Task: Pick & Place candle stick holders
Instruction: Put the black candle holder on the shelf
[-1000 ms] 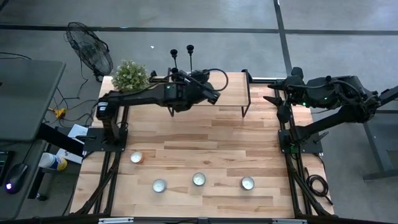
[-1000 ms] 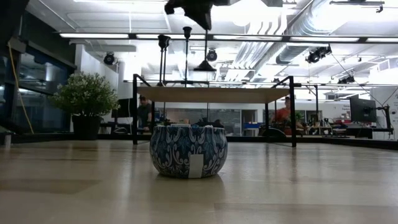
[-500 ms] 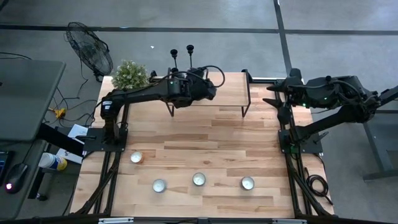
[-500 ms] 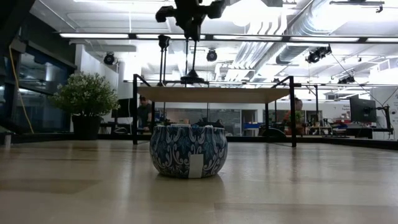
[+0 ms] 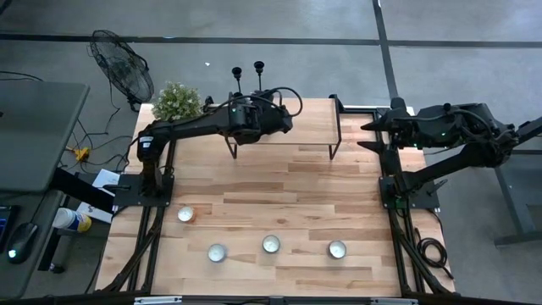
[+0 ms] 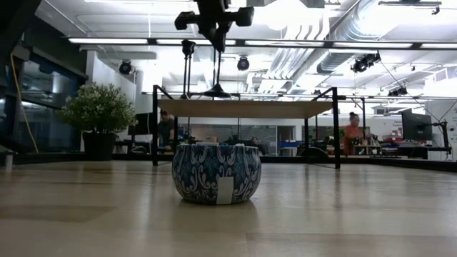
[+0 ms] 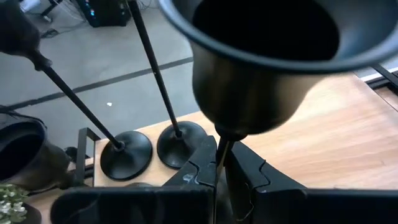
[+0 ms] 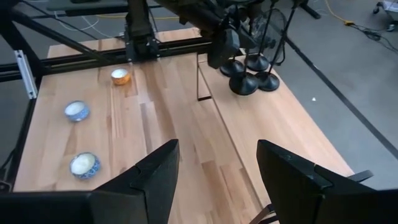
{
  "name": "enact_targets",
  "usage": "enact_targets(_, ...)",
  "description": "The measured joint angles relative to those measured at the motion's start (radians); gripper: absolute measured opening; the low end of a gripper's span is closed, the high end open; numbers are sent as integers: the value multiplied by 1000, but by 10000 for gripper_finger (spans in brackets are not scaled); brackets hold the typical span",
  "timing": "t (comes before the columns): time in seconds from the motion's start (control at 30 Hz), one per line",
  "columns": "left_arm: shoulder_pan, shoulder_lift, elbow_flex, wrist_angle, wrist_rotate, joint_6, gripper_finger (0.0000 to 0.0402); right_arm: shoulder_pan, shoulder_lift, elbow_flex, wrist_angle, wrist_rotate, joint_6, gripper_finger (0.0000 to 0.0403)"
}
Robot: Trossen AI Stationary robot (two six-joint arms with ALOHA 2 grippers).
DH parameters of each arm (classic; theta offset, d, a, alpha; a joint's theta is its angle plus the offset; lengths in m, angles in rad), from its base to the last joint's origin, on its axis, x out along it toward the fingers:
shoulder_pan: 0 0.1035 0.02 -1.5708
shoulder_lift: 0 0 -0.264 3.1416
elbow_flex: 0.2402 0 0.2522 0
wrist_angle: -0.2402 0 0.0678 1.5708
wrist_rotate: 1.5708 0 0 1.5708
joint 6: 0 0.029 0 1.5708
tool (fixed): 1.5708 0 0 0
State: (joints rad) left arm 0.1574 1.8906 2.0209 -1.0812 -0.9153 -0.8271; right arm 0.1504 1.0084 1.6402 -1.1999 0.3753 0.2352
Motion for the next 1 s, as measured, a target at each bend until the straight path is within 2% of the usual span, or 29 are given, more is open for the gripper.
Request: enact_targets(1.0, 41, 0, 0, -52, 73, -98, 6, 0, 0, 0, 0, -9, 0, 208)
